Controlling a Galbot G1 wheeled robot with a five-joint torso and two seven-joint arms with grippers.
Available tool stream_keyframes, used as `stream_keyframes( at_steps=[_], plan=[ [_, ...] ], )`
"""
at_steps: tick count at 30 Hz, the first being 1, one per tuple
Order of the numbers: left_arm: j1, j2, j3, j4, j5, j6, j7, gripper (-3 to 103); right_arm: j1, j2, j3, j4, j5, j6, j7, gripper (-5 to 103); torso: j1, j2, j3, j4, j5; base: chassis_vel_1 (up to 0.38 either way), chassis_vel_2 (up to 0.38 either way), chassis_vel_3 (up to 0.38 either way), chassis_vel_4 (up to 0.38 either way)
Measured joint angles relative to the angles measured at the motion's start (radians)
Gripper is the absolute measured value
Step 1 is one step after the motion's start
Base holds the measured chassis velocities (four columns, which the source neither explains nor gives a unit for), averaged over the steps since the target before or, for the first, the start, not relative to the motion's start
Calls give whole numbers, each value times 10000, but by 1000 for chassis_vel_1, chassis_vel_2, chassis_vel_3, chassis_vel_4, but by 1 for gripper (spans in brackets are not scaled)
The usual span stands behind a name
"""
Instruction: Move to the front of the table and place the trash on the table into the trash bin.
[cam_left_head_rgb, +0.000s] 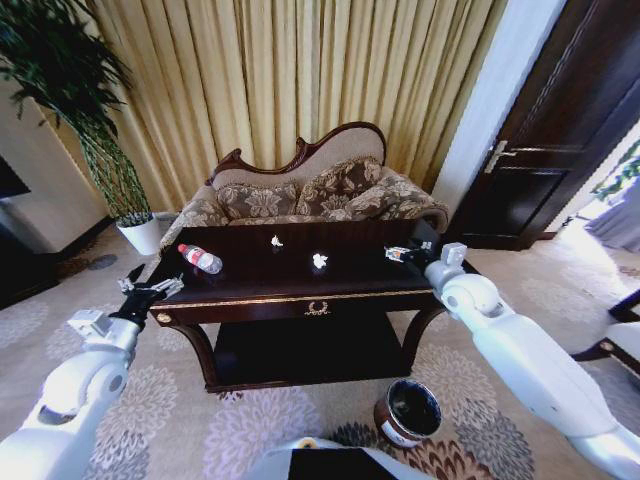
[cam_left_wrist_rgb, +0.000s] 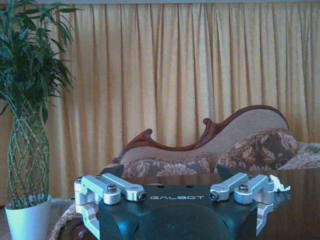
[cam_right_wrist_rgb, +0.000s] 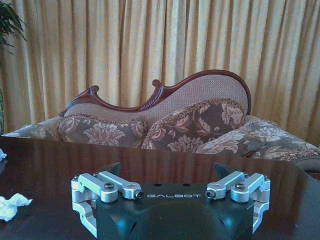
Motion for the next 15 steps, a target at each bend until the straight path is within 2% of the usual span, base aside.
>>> stream_keyframes(
  at_steps=[15],
  plan=[
    [-76, -29, 2, 108, -59, 2, 3, 100, 1136, 458, -810, -1754, -474, -158, -174, 100, 0, 0, 1, 0, 0, 0, 0, 0, 0]
  ],
)
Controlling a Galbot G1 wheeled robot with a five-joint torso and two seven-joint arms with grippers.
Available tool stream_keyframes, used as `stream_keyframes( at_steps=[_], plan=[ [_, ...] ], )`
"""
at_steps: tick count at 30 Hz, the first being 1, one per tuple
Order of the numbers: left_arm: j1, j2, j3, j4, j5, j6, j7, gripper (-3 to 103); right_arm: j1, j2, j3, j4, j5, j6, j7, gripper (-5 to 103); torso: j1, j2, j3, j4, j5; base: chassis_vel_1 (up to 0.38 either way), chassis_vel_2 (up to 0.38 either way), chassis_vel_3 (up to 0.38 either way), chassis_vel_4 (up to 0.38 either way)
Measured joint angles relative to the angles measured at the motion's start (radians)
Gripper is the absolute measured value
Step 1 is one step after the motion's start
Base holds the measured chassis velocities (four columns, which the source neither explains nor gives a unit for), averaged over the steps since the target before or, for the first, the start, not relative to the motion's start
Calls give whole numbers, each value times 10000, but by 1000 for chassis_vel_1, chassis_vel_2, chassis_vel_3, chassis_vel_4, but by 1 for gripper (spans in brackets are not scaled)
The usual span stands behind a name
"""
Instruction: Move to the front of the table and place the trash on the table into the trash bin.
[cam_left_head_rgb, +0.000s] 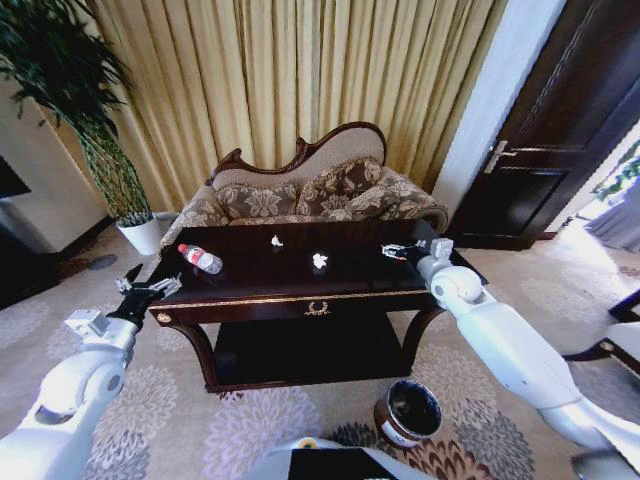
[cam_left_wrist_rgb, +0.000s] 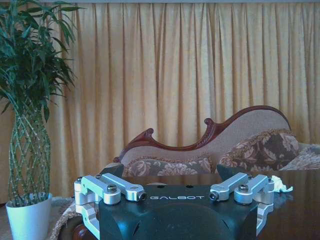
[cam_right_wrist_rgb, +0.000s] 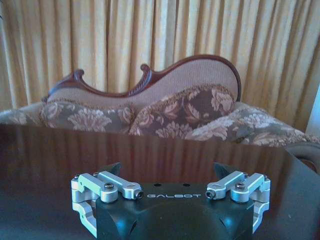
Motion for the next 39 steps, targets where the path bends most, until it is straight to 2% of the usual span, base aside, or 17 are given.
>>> stream_keyframes(
  at_steps=[9, 31, 32, 33, 35, 36, 37, 39],
  plan=[
    [-29, -29, -48, 168, -16, 0, 32, 100, -1, 234, 69, -830, -53, -329, -9, 100, 0, 1, 0, -1, 1, 0, 0, 0, 0],
    [-115, -25, -204, 317, -92, -83, 92, 100, 32, 385, -4, -1253, -438, -377, 12, 101, 0, 0, 0, -1, 0, 0, 0, 0, 0],
    [-105, -23, -216, 317, -94, -89, 107, 100, -10, 387, 6, -1215, -482, -376, 27, 96, 0, 0, 0, 0, 0, 0, 0, 0, 0],
    [-92, -25, -221, 308, -95, -96, 116, 100, -68, 386, 32, -1157, -505, -373, 36, 86, 0, 0, 0, 0, 0, 0, 0, 0, 0],
    [-82, -29, -221, 298, -95, -97, 122, 100, -114, 376, 51, -1117, -517, -366, 36, 86, 0, 0, 0, 1, 0, 0, 0, 0, 0],
    [-80, -35, -221, 292, -95, -103, 123, 100, -175, 357, 84, -1087, -534, -340, 40, 80, 0, 0, 0, 0, 0, 0, 0, 0, 0],
    [-80, -35, -221, 292, -95, -103, 123, 100, -175, 357, 84, -1087, -534, -340, 40, 80, 0, 0, 0, 0, 0, 0, 0, 0, 0],
    [-85, -41, -208, 289, -89, -112, 127, 100, -243, 329, 131, -1072, -574, -272, 41, 70, 0, 0, 0, -1, 1, 0, 0, 0, 0]
  ],
)
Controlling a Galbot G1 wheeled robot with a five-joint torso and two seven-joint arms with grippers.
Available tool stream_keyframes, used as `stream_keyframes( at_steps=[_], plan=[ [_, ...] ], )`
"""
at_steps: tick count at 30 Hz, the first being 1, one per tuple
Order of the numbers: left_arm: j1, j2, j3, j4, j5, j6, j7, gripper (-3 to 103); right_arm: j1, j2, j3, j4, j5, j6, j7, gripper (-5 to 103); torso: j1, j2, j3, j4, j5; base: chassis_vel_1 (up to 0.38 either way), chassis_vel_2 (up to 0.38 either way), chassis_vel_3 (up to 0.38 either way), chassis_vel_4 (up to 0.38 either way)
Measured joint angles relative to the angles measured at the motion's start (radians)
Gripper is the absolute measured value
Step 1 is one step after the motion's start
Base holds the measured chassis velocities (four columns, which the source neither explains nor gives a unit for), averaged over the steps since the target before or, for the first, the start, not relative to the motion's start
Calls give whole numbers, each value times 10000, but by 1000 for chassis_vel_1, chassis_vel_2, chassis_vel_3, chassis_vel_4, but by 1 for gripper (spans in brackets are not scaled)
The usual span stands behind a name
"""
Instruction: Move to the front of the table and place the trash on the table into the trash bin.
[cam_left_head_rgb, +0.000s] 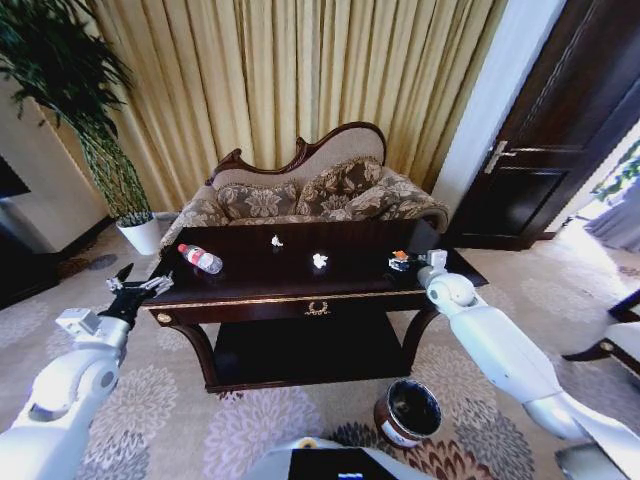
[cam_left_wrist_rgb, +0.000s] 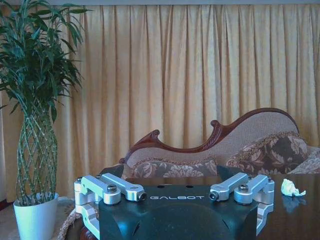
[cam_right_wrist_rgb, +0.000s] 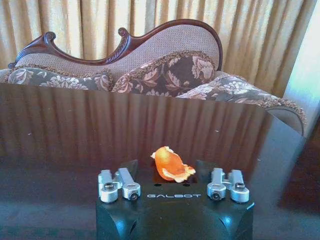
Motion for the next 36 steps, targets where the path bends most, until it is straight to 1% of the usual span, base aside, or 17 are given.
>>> stream_keyframes(
  at_steps=[1, 2, 5, 6, 7, 8, 9, 11, 12, 13, 16, 17, 18, 21, 26, 32, 36],
  plan=[
    [-9, -4, 17, 0, 11, -10, 2, 100, -40, -27, 36, 10, -20, 29, 0, 65, 0, 0, 0, 0, 0, 0, 0, 0, 0],
    [-9, -4, 17, 0, 11, -10, 2, 100, -40, -27, 36, 10, -20, 29, 0, 65, 0, 0, 0, 0, 0, 0, 0, 0, 0],
    [-30, -21, 84, -1, 55, -41, 15, 100, -125, -111, 116, 30, -33, 94, -20, 48, 0, 0, 0, 0, 0, 0, 0, 0, 0],
    [-30, -21, 84, -1, 55, -41, 15, 100, -125, -111, 116, 30, -33, 94, -20, 48, 0, 0, 0, 0, 0, 0, 0, 0, 0],
    [-35, -26, 101, -3, 69, -48, 16, 100, -137, -128, 130, 33, -34, 115, -25, 42, 0, 0, 0, 0, 0, 0, 0, 0, 0],
    [-39, -32, 122, -15, 79, -54, 17, 100, -149, -150, 148, 36, -35, 133, -40, 42, 0, 0, 0, 0, 0, 0, 0, 0, 0],
    [-45, -38, 145, -38, 87, -56, 20, 100, -171, -168, 172, 42, -39, 162, -51, 32, 0, 0, 0, 0, 0, 0, 0, 0, 0],
    [-46, -38, 147, -41, 87, -56, 19, 100, -174, -170, 174, 43, -39, 164, -51, 32, 0, 0, 0, 0, 0, 0, 0, 0, 0],
    [-54, -41, 160, -67, 92, -57, 22, 100, -218, -184, 204, 79, -41, 186, -52, 27, 0, 0, 0, 0, 0, 0, 0, 0, 0],
    [-54, -41, 160, -67, 92, -57, 22, 100, -218, -184, 204, 79, -41, 186, -52, 27, 0, 0, 0, 0, 0, 0, 0, 0, 0],
    [-55, -47, 165, -75, 108, -56, 23, 100, -338, -185, 287, 219, -55, 299, -49, 10, 0, 0, 0, 0, 0, 0, 0, 0, 0],
    [-55, -47, 165, -75, 108, -56, 23, 100, -338, -185, 287, 219, -55, 299, -49, 10, 0, 0, 0, 0, 0, 0, 0, 0, 0],
    [-44, -49, 165, -84, 117, -57, 23, 100, -411, -185, 359, 352, -67, 402, -33, 5, 0, 0, 0, 0, 0, 0, 0, 0, 0],
    [-32, -57, 165, -109, 128, -57, 24, 100, -673, -239, 588, 813, -116, 652, -26, 1, 0, 0, 0, 4, 0, 0, 0, 0, 0],
    [-61, -77, 200, -140, 167, -57, 23, 100, -1286, -366, 1085, 1731, -301, 1027, -19, 1, 0, 1, -1, -1, -2, 0, 0, 0, 0],
    [-85, -179, 310, -265, 252, -56, 12, 100, -2570, -380, 1823, 3286, -355, 1628, 695, 1, 0, 1, -1, -1, 0, 0, 0, 0, 0],
    [-46, -197, 314, -320, 272, -57, 0, 100, -3311, -372, 2314, 4190, -369, 1865, 962, 1, -1, 1, -1, 2, 0, 0, 0, 0, 0]
  ],
)
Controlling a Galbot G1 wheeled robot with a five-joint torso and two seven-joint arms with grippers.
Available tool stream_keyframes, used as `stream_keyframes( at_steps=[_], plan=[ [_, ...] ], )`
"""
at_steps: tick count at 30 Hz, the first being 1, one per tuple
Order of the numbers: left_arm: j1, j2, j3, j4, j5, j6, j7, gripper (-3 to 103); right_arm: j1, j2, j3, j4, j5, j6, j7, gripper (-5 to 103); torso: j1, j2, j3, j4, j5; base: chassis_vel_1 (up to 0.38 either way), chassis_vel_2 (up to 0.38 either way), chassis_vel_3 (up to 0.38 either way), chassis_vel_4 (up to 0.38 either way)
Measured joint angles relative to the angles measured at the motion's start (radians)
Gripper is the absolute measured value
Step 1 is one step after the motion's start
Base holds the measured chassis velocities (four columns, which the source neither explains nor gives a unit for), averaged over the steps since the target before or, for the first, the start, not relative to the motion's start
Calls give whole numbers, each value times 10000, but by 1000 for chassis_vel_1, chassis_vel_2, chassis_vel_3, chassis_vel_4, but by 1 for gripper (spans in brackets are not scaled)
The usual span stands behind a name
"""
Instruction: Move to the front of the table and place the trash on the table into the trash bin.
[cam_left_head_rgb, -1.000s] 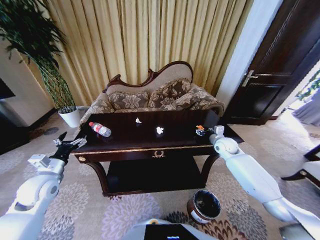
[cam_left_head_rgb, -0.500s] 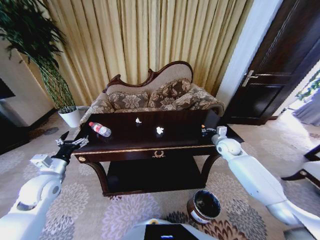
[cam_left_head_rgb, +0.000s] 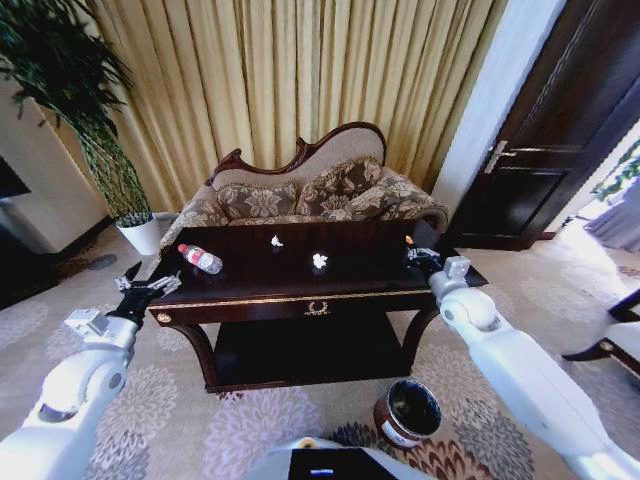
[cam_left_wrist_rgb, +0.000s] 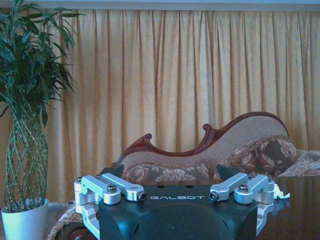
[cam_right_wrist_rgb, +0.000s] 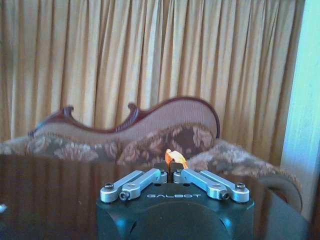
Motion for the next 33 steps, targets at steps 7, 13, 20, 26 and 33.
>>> stream_keyframes(
  at_steps=[7, 13, 20, 26, 33],
  plan=[
    [-28, 10, 23, -117, 7, 8, -15, 100, -1069, 33, 762, 772, -70, 27, -356, 1, -1, 0, 0, -3, 0, 0, 0, 0, 0],
    [-40, -9, 84, -175, 34, 32, -35, 100, -1597, 167, 1024, 1087, -113, -80, -305, 1, 0, -1, 0, 0, 0, 0, 0, 0, 0],
    [-90, 37, 87, -177, 13, 35, -40, 100, -1726, 182, 1057, 1221, -106, -120, -129, 1, 3, -2, 1, -1, 0, 38, -45, -62, 46],
    [-117, 61, 99, -196, -14, 45, -44, 100, -1658, 76, 995, 1260, -42, -128, 16, 1, 3, -1, 1, -1, 1, 146, -147, -168, 154],
    [-131, 60, 64, -143, -13, 32, -44, 100, -1632, 14, 962, 1272, 52, -147, 42, 1, -2, 0, 0, 1, 0, 197, -200, -200, 199]
  ],
)
